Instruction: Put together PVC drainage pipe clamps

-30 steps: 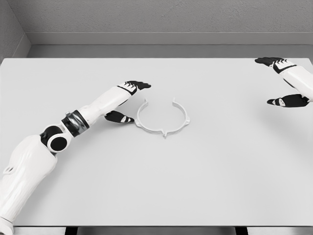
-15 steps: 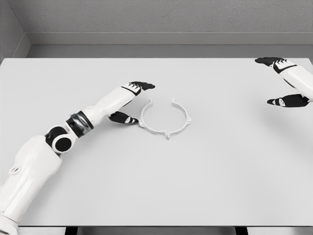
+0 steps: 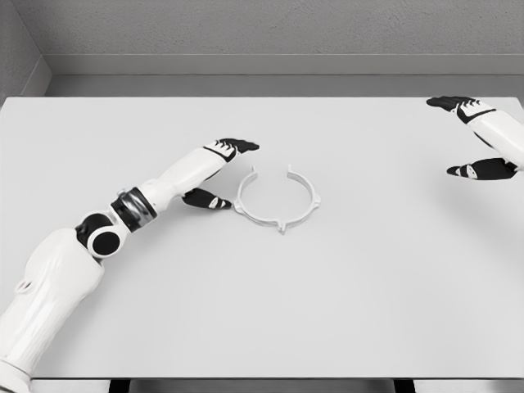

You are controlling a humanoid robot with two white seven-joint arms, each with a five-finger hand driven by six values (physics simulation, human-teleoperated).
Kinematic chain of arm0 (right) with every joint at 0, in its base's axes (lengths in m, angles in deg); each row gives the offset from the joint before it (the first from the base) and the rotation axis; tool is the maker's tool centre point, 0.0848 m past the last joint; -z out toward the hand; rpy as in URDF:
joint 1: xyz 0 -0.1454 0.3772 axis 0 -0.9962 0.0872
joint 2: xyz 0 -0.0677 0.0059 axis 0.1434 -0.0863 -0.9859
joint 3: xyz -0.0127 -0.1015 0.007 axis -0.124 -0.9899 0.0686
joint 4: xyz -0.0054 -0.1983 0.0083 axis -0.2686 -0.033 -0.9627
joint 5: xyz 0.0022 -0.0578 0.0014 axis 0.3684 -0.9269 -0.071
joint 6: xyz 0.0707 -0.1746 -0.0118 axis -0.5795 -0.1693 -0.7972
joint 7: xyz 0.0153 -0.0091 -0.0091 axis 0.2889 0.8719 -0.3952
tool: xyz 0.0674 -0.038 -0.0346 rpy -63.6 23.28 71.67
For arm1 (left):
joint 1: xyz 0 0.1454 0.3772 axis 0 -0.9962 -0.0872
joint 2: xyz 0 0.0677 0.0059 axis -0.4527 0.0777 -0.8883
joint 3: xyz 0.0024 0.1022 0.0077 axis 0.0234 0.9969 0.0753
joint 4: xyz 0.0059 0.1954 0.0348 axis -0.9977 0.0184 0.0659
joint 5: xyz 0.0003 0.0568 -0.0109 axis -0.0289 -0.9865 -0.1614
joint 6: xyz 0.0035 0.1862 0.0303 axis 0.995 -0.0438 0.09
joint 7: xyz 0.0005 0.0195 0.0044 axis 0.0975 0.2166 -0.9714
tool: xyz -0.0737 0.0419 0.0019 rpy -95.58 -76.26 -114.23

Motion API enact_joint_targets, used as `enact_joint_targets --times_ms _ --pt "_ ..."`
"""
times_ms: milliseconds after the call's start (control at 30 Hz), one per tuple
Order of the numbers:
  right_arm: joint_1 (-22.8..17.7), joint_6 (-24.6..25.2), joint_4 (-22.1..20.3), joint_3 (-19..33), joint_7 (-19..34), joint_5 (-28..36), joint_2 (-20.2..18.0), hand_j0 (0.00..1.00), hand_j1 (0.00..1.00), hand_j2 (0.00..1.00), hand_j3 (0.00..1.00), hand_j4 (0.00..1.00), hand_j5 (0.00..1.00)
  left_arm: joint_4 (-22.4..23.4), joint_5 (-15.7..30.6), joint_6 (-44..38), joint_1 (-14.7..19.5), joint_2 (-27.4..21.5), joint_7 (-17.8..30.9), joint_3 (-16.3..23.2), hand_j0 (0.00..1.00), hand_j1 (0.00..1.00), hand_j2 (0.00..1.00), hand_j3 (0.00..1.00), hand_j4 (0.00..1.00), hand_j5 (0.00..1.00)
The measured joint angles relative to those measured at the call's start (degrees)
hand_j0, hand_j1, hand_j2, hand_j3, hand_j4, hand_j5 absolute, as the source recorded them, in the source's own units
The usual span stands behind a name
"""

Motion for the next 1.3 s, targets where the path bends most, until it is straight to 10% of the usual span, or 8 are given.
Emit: enact_joint_targets --times_ms 1300 --pt "-0.09 0.0 0.0 0.07 -0.01 0.0 0.0 1.0 1.0 1.0 1.0 1.0 1.0 -0.4 -0.2 0.0 0.09 2.41 -0.01 0.92 1.0 1.0 1.0 1.0 1.0 1.0"
